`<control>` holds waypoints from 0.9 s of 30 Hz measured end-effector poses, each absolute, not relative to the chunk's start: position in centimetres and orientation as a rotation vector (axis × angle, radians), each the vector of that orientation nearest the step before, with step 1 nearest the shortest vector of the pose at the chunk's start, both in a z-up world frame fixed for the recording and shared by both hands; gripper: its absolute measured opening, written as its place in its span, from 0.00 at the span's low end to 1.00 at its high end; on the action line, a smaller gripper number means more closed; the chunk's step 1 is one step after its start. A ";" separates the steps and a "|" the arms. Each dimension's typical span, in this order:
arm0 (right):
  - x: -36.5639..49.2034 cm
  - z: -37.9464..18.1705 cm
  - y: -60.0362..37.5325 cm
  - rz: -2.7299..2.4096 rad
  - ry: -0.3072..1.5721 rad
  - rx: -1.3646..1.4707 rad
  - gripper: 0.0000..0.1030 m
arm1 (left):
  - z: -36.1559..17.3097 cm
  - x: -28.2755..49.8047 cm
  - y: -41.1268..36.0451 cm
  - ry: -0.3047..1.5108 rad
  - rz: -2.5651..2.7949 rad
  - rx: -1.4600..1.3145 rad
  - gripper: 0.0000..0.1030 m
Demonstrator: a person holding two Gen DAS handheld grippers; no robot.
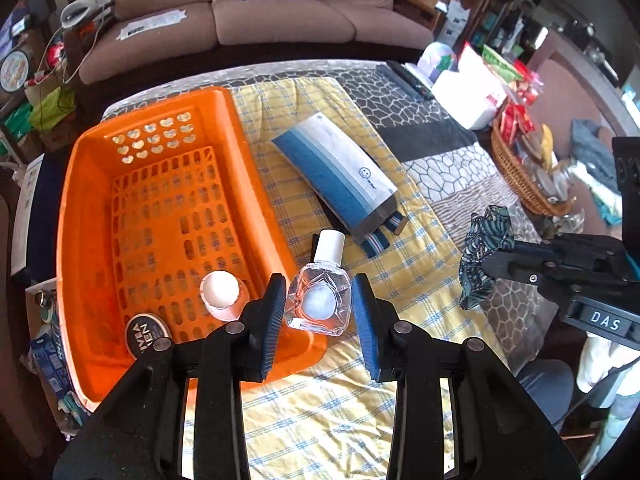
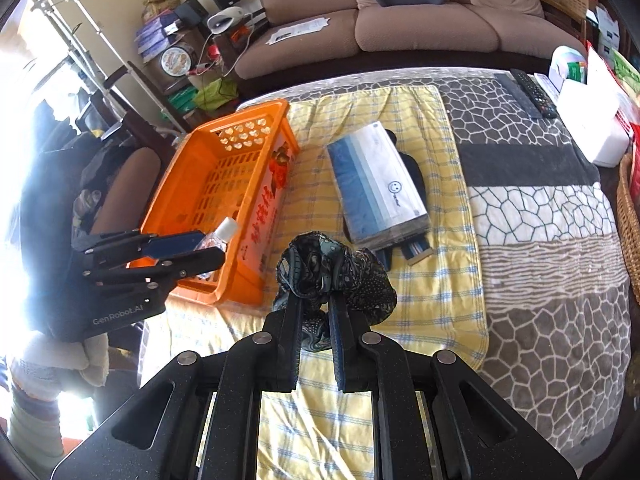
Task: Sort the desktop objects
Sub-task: 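Carry the bottle in the left gripper while the right carries the scrunchie over the orange basket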
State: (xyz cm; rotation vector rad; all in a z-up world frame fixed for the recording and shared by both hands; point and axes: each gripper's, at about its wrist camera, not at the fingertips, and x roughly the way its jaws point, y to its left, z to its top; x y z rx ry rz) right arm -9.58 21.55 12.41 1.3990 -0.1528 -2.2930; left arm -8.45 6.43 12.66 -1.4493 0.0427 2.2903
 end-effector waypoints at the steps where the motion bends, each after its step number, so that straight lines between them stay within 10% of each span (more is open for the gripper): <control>1: -9.6 12.5 20.8 -2.290 -0.141 1.397 0.11 | 12.9 -8.4 5.5 0.033 2.303 -1.446 0.31; 27: -19.0 7.8 1.9 -2.175 -0.051 1.467 0.11 | 6.0 -13.4 -7.9 -0.143 2.379 -1.600 0.31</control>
